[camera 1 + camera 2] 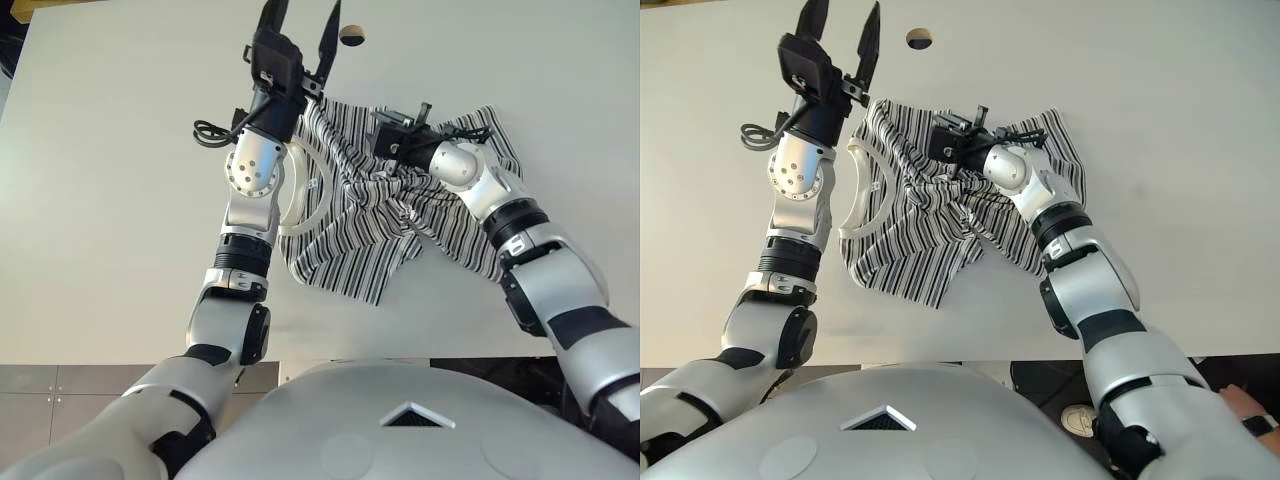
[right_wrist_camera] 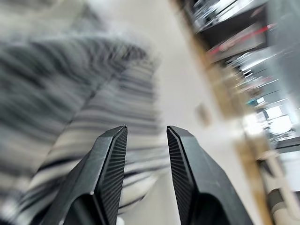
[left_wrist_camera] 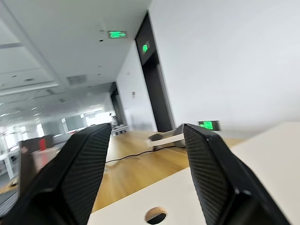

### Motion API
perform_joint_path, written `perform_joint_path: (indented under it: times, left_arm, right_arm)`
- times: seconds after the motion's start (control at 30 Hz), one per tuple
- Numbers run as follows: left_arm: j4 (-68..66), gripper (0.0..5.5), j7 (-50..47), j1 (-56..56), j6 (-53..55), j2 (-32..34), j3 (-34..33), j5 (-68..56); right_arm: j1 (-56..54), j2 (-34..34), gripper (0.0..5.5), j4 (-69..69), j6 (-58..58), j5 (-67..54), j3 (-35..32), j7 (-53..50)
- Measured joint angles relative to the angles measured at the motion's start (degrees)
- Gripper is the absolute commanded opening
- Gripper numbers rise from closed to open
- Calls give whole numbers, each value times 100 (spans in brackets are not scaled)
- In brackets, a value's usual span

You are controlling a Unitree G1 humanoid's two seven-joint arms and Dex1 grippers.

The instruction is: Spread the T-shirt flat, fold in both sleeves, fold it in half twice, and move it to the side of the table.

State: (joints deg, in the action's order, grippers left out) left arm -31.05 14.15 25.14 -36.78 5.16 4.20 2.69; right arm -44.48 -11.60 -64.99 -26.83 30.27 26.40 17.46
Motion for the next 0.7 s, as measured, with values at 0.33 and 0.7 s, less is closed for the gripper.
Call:
perform_joint_path:
  times: [0.33,0.7]
  left_arm:
    - [-116,281,-83,-214,-633,391,789,1229]
    - [-587,281,-159,-286,-203,766,2345,3263]
  right_arm:
    - [-850,-856,154,-1182,1182,211,19,-2]
    - [-885,-1576,154,-1067,439,-462,-947,-359]
